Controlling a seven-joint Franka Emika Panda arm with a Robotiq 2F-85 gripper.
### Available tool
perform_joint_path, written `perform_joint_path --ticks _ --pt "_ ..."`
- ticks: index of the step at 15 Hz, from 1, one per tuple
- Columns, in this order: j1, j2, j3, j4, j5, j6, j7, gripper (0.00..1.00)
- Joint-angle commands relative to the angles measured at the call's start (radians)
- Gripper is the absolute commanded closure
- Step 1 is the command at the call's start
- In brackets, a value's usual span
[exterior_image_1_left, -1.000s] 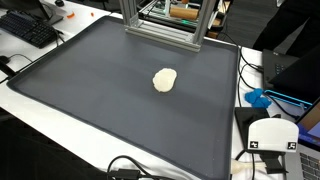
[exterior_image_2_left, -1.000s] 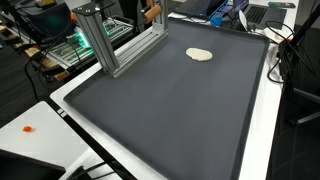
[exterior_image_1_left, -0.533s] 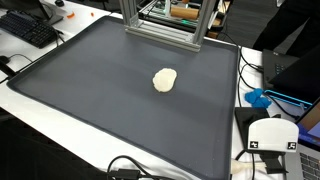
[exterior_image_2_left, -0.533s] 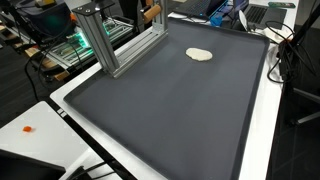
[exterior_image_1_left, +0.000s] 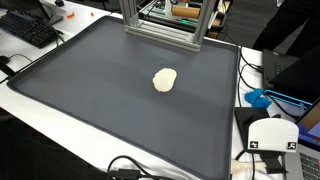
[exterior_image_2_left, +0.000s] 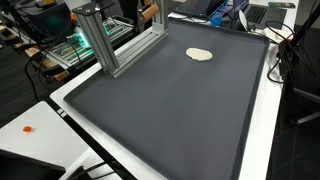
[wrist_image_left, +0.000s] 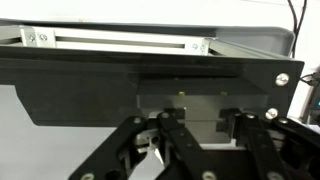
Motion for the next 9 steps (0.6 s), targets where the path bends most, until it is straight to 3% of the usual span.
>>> perform_joint_path --ticks 1,5,9 --pt "-0.012 -0.022 0.009 -0.012 0.017 -0.031 0.012 0.27" --pt "-0.023 -0.011 0.011 0.021 -0.003 -0.027 0.003 0.0" --pt "-0.025 0.017 0.002 0.091 -0.022 -0.025 -0.035 0.0"
